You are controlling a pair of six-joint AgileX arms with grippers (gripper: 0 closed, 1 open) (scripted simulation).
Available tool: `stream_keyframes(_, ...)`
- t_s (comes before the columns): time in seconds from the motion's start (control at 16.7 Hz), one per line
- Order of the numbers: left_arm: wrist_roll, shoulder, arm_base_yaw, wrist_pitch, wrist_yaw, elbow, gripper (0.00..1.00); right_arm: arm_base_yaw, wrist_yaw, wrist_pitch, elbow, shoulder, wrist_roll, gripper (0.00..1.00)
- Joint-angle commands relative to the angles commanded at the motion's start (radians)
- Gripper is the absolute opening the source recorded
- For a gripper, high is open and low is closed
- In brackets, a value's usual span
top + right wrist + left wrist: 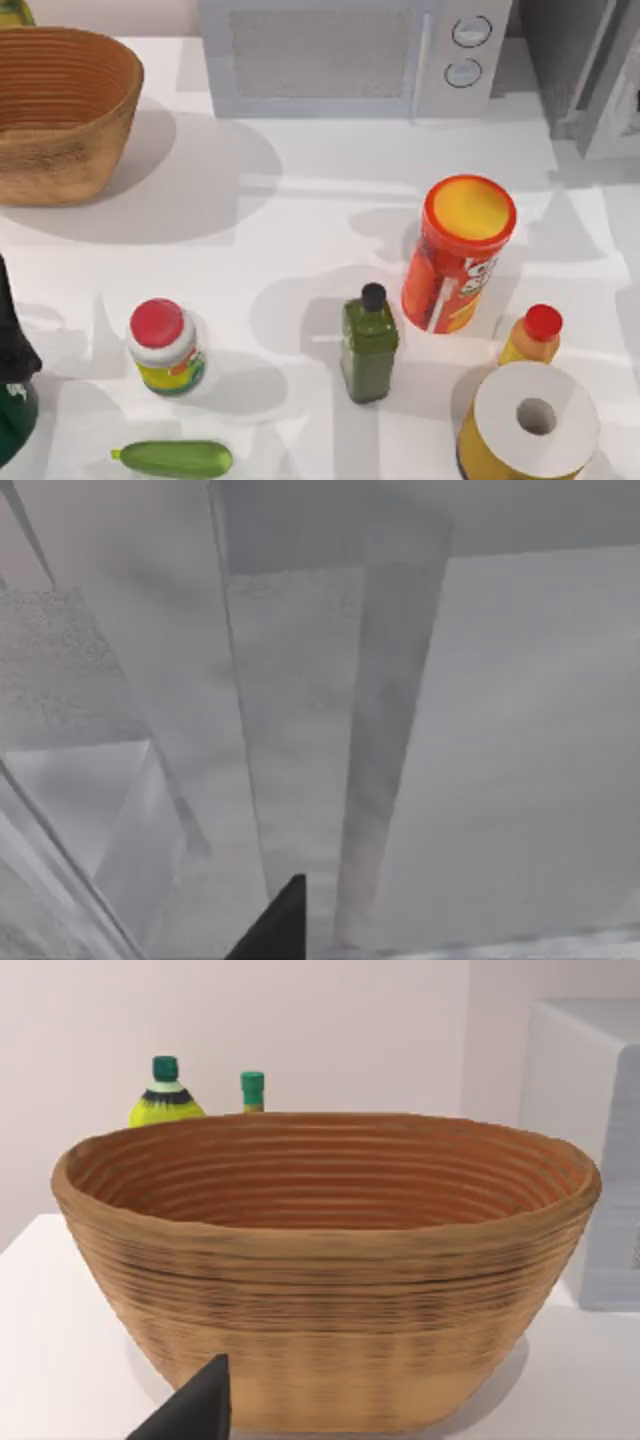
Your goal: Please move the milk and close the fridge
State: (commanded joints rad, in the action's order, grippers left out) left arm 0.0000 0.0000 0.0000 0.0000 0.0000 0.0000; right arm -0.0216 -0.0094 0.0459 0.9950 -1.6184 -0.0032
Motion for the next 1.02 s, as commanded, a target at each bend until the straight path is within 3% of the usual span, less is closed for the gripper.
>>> stream_keyframes(0.3,0.0,0.0,0.0,0.0,0.0,0.0,1.0,-0.016,0.006,-0.012,0.035,-0.039,-0.004,1.0)
stream_keyframes(0.78,0.0,0.0,0.0,0.0,0.0,0.0,1.0,-0.015,0.011,-0.081,0.384,-0.313,-0.002,1.0)
stream_keyframes(1.02,0.0,0.0,0.0,0.0,0.0,0.0,1.0,-0.014,0.011,-0.095,0.448,-0.365,-0.002,1.0)
